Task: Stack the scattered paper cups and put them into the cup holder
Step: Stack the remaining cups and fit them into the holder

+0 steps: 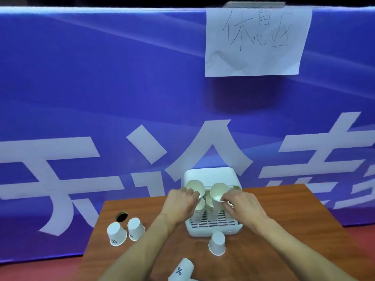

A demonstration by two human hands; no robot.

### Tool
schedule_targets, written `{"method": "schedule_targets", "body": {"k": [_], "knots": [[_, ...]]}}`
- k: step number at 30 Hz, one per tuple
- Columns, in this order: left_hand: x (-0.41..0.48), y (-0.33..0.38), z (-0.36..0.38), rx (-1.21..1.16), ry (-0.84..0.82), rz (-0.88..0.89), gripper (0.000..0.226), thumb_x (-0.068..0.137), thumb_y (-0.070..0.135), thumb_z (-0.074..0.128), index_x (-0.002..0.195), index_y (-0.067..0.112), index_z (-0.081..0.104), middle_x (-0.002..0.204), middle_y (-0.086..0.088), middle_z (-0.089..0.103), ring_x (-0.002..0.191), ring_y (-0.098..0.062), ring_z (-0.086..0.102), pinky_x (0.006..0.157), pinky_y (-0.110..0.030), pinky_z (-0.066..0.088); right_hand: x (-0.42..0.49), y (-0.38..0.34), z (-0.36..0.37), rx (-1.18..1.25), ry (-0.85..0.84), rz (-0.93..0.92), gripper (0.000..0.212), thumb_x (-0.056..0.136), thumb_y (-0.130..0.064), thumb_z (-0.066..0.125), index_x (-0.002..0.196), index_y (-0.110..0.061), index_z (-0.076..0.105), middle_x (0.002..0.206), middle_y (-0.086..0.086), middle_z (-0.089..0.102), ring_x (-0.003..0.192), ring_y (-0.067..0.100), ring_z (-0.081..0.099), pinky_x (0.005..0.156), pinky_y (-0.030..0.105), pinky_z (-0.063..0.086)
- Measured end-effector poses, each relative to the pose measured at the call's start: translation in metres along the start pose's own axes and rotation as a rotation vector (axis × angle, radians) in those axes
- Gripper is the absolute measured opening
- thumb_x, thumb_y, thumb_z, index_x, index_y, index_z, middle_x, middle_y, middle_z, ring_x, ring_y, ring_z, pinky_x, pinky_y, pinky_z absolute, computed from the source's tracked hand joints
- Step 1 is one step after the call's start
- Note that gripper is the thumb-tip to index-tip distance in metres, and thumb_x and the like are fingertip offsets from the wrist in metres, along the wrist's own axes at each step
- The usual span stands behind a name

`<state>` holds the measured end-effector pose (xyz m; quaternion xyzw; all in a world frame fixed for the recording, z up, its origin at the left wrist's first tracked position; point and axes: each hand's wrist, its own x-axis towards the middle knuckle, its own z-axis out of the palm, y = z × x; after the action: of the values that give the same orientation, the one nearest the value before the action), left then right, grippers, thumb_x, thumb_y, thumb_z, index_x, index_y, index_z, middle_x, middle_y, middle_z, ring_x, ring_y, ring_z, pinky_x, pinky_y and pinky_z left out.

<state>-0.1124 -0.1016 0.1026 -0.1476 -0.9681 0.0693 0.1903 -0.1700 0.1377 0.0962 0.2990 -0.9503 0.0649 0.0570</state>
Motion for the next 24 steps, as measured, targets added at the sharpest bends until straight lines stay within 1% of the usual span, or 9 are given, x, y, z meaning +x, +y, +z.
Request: {"method": "schedule_targets", "body": {"k": [2,5,6,8,9,11,15,20,24], "knots": [[0.0,0.002,-0.004,-0.006,-0.029,0.002,0.032,0.093,0.039,0.061,0.069,0.02,0.052,0.06,0.003,0.054,0.051,-0.023,0.053,0.039,-0.025,0.034,-0.001,-0.002,-0.001,-0.027,0.02,-0.007,0.018,0.091,-0.038,0.049,0.097,-0.029,0.063,0.096,-0.01,0.067,0.087,0.016,0.064,0.064,0.035,0.052],[-0.002,0.009,-0.005,-0.023,-0.052,0.029,0.03,0.101,0.04,0.042,0.08,0.021,0.052,0.072,0.001,0.058,0.064,-0.025,0.056,0.046,-0.029,0.029,-0.005,-0.004,0.003,-0.04,0.044,-0.02,0.019,0.091,-0.04,0.048,0.097,-0.029,0.063,0.093,-0.011,0.066,0.087,0.012,0.062,0.061,0.032,0.05],[-0.004,0.012,-0.006,-0.02,-0.055,0.044,0.028,0.1,0.04,0.045,0.079,0.022,0.053,0.071,0.001,0.058,0.064,-0.025,0.056,0.046,-0.028,0.028,-0.007,-0.005,0.004,-0.041,0.048,-0.018,0.018,0.091,-0.041,0.048,0.096,-0.03,0.063,0.093,-0.012,0.066,0.086,0.011,0.063,0.059,0.031,0.049],[-0.006,0.019,-0.011,0.016,-0.087,0.064,0.025,0.09,0.039,0.062,0.071,0.024,0.055,0.062,0.004,0.056,0.054,-0.021,0.056,0.042,-0.024,0.024,-0.012,-0.009,0.008,-0.042,0.052,-0.016,0.018,0.093,-0.044,0.048,0.098,-0.032,0.062,0.093,-0.014,0.066,0.084,0.01,0.063,0.059,0.03,0.048],[-0.007,0.022,-0.014,0.028,-0.073,0.068,0.027,0.083,0.039,0.069,0.066,0.024,0.055,0.057,0.005,0.054,0.05,-0.019,0.055,0.041,-0.022,0.022,-0.015,-0.01,0.009,-0.037,0.061,-0.015,0.017,0.094,-0.044,0.049,0.098,-0.033,0.062,0.094,-0.014,0.066,0.083,0.01,0.064,0.059,0.03,0.048],[-0.008,0.025,-0.016,0.039,-0.044,0.062,0.029,0.076,0.039,0.076,0.063,0.024,0.055,0.054,0.006,0.052,0.046,-0.017,0.053,0.039,-0.021,0.023,-0.021,-0.012,0.012,-0.015,0.09,-0.002,0.014,0.094,-0.043,0.053,0.098,-0.036,0.064,0.094,-0.017,0.067,0.081,0.009,0.065,0.057,0.027,0.045],[-0.012,0.027,-0.014,0.022,-0.036,0.025,0.027,0.073,0.036,0.078,0.063,0.024,0.056,0.055,0.007,0.053,0.048,-0.017,0.053,0.036,-0.022,0.03,-0.03,-0.017,0.018,0.107,0.153,0.062,0.009,0.092,-0.035,0.062,0.1,-0.036,0.066,0.095,-0.02,0.067,0.083,0.006,0.065,0.058,0.025,0.049],[-0.013,0.028,-0.006,-0.076,0.038,-0.039,0.025,0.074,0.03,0.076,0.062,0.024,0.055,0.057,0.006,0.052,0.052,-0.018,0.051,0.034,-0.025,0.034,-0.035,-0.022,0.029,0.23,0.213,0.15,0.013,0.092,-0.029,0.063,0.101,-0.038,0.063,0.097,-0.023,0.065,0.09,0.002,0.06,0.064,0.027,0.051],[-0.017,0.03,0.005,-0.142,0.045,-0.094,0.026,0.075,0.031,0.077,0.063,0.024,0.055,0.059,0.007,0.052,0.053,-0.017,0.051,0.036,-0.025,0.034,-0.04,-0.021,0.044,0.279,0.226,0.204,0.018,0.088,-0.03,0.07,0.1,-0.041,0.062,0.095,-0.028,0.064,0.081,-0.004,0.058,0.059,0.019,0.048]]}}
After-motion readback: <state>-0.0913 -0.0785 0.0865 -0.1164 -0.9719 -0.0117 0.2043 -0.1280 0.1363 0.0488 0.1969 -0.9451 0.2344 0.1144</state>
